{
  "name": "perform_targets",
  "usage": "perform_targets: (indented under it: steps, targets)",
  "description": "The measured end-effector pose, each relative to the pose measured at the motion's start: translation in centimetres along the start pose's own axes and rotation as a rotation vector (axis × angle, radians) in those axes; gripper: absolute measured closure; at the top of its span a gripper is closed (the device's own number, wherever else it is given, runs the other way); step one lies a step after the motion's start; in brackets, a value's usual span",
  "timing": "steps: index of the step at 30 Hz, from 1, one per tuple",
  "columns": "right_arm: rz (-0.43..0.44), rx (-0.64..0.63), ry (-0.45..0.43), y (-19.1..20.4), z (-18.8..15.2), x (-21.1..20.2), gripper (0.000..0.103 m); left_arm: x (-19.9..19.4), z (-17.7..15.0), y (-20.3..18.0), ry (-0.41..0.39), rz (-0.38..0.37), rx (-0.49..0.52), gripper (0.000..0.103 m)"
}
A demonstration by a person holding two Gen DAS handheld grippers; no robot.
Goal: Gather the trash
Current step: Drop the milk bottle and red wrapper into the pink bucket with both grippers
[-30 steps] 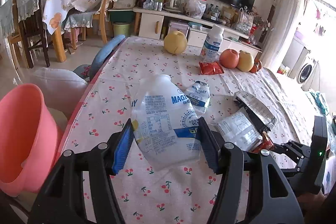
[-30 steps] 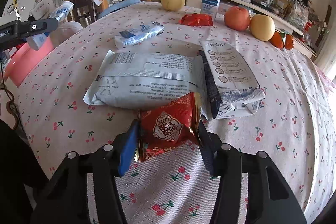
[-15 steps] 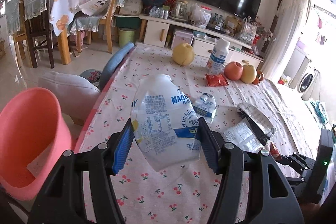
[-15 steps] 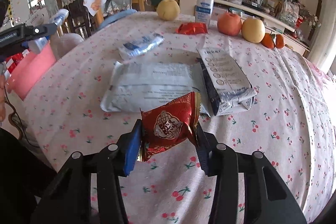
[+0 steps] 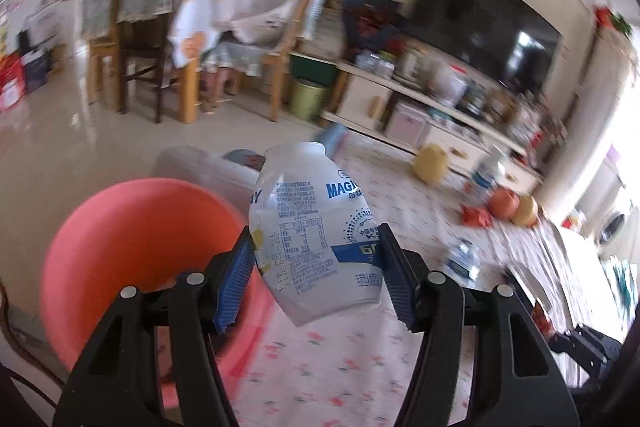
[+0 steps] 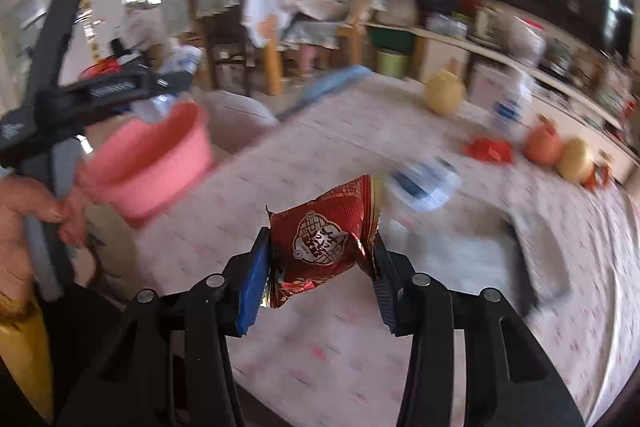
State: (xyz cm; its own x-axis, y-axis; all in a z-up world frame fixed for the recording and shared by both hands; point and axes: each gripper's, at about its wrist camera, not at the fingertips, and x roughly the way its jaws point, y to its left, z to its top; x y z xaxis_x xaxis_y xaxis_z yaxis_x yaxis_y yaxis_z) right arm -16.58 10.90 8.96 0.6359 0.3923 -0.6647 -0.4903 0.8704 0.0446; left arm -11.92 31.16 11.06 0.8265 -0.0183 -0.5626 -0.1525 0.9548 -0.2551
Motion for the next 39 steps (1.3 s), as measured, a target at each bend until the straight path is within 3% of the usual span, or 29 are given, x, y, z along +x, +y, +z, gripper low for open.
perform_targets:
  steps: [8, 15, 16, 18, 22, 27, 39]
  targets:
    - [0.152, -0.147, -0.029, 9.5, 7.1, 4.6, 0.055, -0.6, 1.5, 9.1, -0.034, 0.118, -0.233, 0.042]
    - [0.2, -0.254, -0.029, 15.7, 10.2, 9.9, 0.054, -0.1, 1.7, 13.2, -0.017, 0.178, -0.333, 0.041]
    - [0.208, -0.269, -0.011, 16.5, 10.3, 11.2, 0.052, -0.1, 1.6, 13.5, -0.013, 0.183, -0.335, 0.04]
    - [0.208, -0.28, 0.022, 17.4, 10.0, 12.9, 0.045, 0.2, 1.7, 13.8, -0.002, 0.191, -0.342, 0.022]
    - [0.199, -0.201, 0.029, 16.2, 8.4, 13.4, 0.021, 0.6, 1.9, 13.7, 0.018, 0.228, -0.328, 0.019]
    - [0.162, -0.097, -0.013, 13.0, 6.5, 10.5, 0.014, 0.2, 1.8, 12.9, 0.012, 0.241, -0.305, 0.016]
    - [0.068, -0.04, -0.021, 7.2, 1.0, 4.3, 0.013, 0.1, 1.6, 9.5, 0.007, 0.202, -0.239, 0.012]
